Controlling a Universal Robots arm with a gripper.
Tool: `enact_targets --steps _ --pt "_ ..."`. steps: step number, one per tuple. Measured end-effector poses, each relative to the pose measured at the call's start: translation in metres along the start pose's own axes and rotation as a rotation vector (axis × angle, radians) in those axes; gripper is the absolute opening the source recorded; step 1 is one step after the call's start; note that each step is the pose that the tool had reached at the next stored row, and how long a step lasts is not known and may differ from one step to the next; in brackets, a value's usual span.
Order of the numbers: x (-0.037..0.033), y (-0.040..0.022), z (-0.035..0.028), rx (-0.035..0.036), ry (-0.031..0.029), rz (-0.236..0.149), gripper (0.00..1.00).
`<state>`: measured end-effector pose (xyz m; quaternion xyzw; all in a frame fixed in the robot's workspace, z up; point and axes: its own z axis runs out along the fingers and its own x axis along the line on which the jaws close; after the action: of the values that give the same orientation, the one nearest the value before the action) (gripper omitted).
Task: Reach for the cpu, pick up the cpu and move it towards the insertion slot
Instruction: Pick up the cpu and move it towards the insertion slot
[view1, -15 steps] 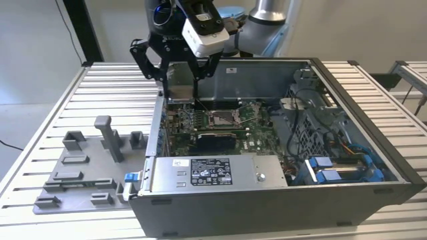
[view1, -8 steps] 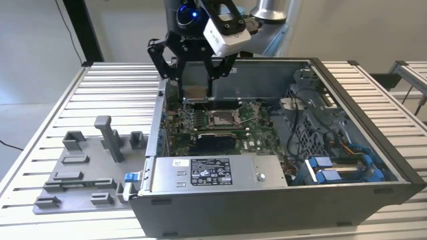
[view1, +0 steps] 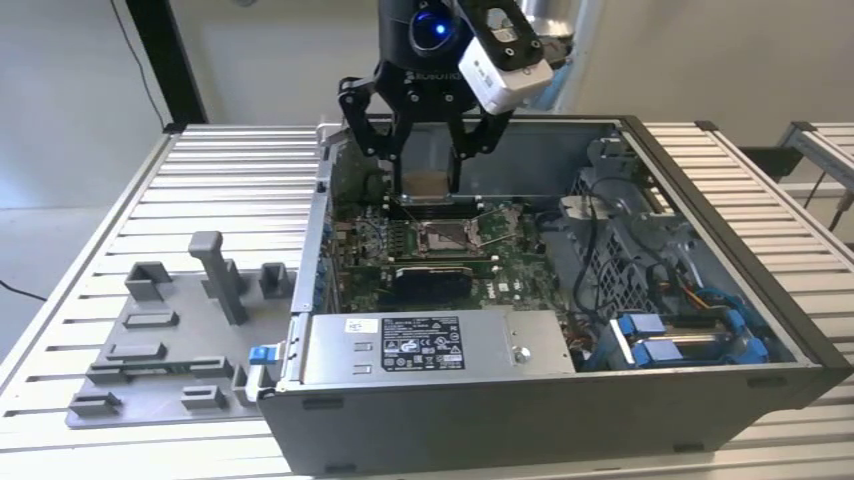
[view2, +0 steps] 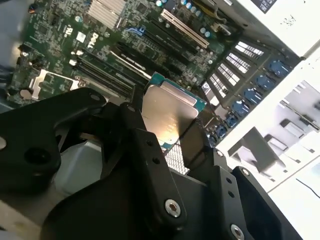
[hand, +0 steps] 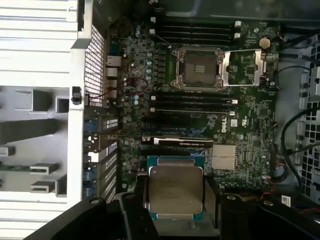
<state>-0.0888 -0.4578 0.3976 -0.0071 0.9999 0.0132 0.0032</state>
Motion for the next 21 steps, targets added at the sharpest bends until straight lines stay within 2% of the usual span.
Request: enact_targets --steps 3,9,11,13,17,19,21 --pt "-0.0125 0.0003 0.0005 0.0017 -0.0001 0.002 0.0" --pt "-0.0364 0.0011 0.0019 0.0095 -0.0002 0.008 0.0" --pt "-0.0426 0.0019 0.0027 0.0141 -0.0001 0.01 0.0" --pt "-0.0442 0.0019 0.0034 0.0181 -0.0001 0.013 0.0" --pt "-0.0442 0.0021 0.0033 0.0186 -0.0001 0.014 0.0" --pt "-0.0443 0.0058 0.0038 0.0189 -0.0001 0.014 0.0" --pt "-0.0442 0.0135 0.0049 0.0192 -0.0002 0.014 0.0"
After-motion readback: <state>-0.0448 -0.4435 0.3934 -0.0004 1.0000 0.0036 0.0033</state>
